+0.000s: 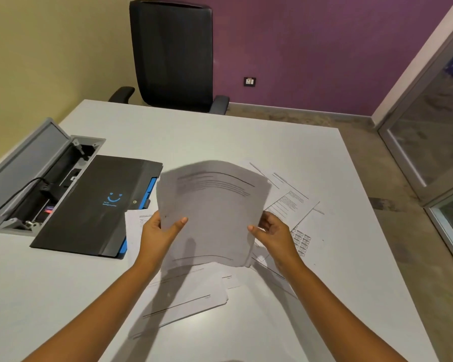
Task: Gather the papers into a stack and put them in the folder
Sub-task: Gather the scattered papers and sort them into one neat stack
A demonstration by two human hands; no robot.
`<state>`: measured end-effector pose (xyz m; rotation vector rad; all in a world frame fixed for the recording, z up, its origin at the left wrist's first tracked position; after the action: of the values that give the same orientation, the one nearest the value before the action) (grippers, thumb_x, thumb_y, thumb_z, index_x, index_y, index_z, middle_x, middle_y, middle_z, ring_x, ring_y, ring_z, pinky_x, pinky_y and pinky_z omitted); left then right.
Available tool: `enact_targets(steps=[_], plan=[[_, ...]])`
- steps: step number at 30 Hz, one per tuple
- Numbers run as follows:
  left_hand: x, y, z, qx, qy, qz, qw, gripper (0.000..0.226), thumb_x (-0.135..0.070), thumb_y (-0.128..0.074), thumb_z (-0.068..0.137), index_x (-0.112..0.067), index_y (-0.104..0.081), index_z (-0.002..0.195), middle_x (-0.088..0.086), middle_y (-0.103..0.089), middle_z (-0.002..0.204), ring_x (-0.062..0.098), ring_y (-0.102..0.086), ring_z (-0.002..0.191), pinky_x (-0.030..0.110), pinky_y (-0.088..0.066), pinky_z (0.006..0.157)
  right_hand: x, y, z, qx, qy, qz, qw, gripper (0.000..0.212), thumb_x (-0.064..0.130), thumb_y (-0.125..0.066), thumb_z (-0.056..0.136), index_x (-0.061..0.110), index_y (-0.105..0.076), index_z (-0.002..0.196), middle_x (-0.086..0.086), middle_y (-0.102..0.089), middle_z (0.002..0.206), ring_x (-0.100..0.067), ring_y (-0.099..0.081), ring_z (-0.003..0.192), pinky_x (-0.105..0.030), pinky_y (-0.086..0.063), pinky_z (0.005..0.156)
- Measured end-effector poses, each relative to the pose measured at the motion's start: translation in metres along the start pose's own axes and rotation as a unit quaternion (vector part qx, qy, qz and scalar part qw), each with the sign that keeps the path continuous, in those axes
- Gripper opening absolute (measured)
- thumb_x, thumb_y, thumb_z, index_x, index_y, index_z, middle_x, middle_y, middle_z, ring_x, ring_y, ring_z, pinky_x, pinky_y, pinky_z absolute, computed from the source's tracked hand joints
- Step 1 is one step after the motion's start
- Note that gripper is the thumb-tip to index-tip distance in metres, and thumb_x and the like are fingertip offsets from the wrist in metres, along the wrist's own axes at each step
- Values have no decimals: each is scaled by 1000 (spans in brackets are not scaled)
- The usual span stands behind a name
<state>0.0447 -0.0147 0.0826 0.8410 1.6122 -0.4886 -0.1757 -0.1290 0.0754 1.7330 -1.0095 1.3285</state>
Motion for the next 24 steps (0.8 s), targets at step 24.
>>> enact_targets(steps=[24], plan=[[112,60,-44,-236,225,162,931,33,-18,-66,81,6,-57,102,23,-60,110,42,-60,94,52,-51,87,-104,-96,-35,80,-128,-371,916,39,27,-56,85,13,-50,121,-7,-54,121,-27,-50,111,-34,-43,95]])
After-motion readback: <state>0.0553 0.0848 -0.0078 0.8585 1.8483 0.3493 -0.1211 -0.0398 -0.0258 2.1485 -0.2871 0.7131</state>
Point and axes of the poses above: each hand's wrist, its own z-axis towards the middle knuckle, its own y-axis out of the back of the hand, x = y × z, the point moved 4 cm from there along z, towards the middle knuckle
